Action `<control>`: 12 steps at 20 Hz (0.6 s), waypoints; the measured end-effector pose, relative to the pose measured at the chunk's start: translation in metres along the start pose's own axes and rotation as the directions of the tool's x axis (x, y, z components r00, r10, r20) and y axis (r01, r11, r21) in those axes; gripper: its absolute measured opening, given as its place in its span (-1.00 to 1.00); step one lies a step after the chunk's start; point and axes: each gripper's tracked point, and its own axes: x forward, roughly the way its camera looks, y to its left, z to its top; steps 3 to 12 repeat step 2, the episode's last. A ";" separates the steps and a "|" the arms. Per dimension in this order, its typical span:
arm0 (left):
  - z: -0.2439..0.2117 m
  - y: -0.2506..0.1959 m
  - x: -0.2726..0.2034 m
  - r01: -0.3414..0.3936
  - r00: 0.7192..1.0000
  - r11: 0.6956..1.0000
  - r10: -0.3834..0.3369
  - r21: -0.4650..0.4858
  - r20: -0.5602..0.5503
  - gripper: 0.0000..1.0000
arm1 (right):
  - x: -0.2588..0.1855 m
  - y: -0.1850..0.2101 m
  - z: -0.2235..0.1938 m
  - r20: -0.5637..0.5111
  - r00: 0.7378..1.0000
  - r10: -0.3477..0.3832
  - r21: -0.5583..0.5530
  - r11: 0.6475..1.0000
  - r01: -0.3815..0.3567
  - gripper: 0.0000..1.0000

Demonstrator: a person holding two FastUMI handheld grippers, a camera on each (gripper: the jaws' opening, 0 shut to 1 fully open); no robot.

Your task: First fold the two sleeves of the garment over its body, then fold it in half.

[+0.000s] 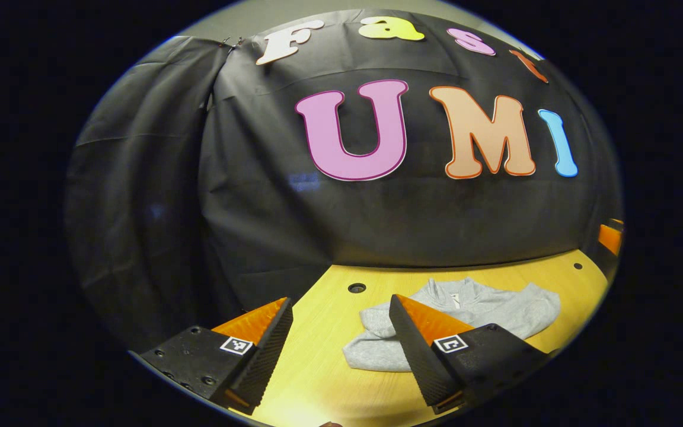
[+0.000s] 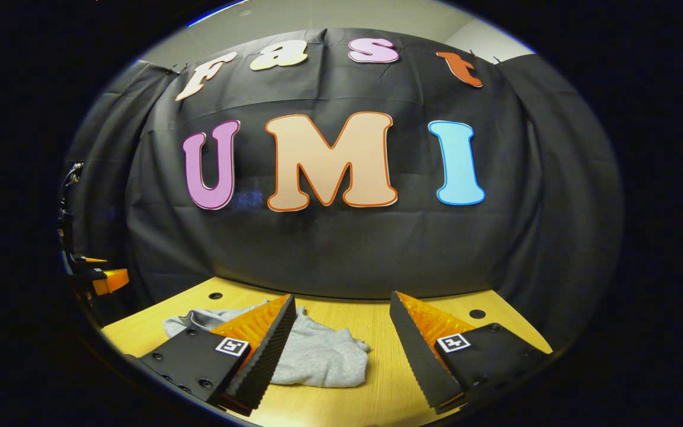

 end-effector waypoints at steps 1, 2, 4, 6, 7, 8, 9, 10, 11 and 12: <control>0.001 0.000 -0.001 -0.005 1.000 1.000 0.005 0.008 0.003 0.89 | -0.001 0.000 0.004 0.013 1.000 -0.005 0.004 1.000 0.004 0.98; 0.002 -0.002 -0.002 -0.004 1.000 1.000 0.004 0.017 0.010 0.89 | -0.002 0.002 0.008 0.027 1.000 -0.007 0.006 1.000 0.007 0.98; 0.002 -0.002 -0.002 -0.004 1.000 1.000 0.004 0.017 0.010 0.89 | -0.002 0.002 0.008 0.027 1.000 -0.007 0.006 1.000 0.007 0.98; 0.002 -0.002 -0.002 -0.004 1.000 1.000 0.004 0.017 0.010 0.89 | -0.002 0.002 0.008 0.027 1.000 -0.007 0.006 1.000 0.007 0.98; 0.002 -0.002 -0.002 -0.004 1.000 1.000 0.004 0.017 0.010 0.89 | -0.002 0.002 0.008 0.027 1.000 -0.007 0.006 1.000 0.007 0.98; 0.002 -0.002 -0.002 -0.004 1.000 1.000 0.004 0.017 0.010 0.89 | -0.002 0.002 0.008 0.027 1.000 -0.007 0.006 1.000 0.007 0.98; 0.002 -0.002 -0.002 -0.004 1.000 1.000 0.004 0.017 0.010 0.89 | -0.002 0.002 0.008 0.027 1.000 -0.007 0.006 1.000 0.007 0.98; 0.002 -0.002 -0.002 -0.004 1.000 1.000 0.004 0.017 0.010 0.89 | -0.002 0.002 0.008 0.027 1.000 -0.007 0.006 1.000 0.007 0.98; 0.002 -0.002 -0.002 -0.004 1.000 1.000 0.004 0.017 0.010 0.89 | -0.002 0.002 0.008 0.027 1.000 -0.007 0.006 1.000 0.007 0.98; 0.002 -0.002 -0.002 -0.004 1.000 1.000 0.004 0.017 0.010 0.89 | -0.002 0.002 0.008 0.027 1.000 -0.007 0.006 1.000 0.007 0.98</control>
